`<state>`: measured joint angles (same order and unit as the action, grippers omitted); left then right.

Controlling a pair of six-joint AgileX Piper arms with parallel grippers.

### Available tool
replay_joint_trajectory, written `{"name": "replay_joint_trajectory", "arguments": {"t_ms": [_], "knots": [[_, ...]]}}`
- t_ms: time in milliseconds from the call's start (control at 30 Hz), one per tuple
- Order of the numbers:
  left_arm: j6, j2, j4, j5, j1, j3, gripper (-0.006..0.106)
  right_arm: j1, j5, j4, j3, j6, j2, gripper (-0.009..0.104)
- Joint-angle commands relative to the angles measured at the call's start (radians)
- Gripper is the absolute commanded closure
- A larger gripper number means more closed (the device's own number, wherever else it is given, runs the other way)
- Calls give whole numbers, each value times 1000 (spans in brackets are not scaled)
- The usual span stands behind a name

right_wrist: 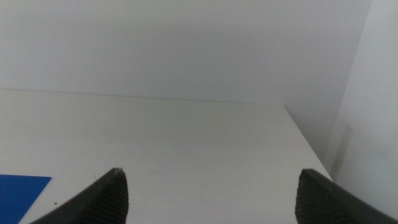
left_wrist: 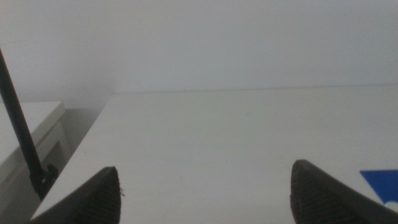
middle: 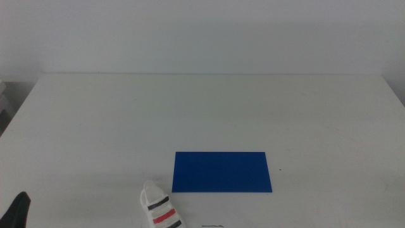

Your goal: Use one arm to grab the shoe from the table and place it on the mat.

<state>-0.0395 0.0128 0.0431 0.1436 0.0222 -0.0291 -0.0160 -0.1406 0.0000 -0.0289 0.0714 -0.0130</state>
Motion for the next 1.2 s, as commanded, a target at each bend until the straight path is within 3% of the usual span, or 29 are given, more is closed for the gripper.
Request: {"name": "replay_joint_trajectory", "arguments": {"t_ms": [0,367,700,900,1167], "knots": [[-11,2,-10,-47,6,30,7,2,76,-9,19,5,-19,1],[-11,-270,22,453,118,443,7,2,76,-9,19,5,-19,1],[-11,-627,-56,771,126,779,7,2,76,-9,19,5,-19,1],[-24,-747,-136,797,126,813,7,2,76,-9,19,5,-19,1],[-162,-902,-271,871,127,844,7,2,76,-9,19,5,-19,1]]}}
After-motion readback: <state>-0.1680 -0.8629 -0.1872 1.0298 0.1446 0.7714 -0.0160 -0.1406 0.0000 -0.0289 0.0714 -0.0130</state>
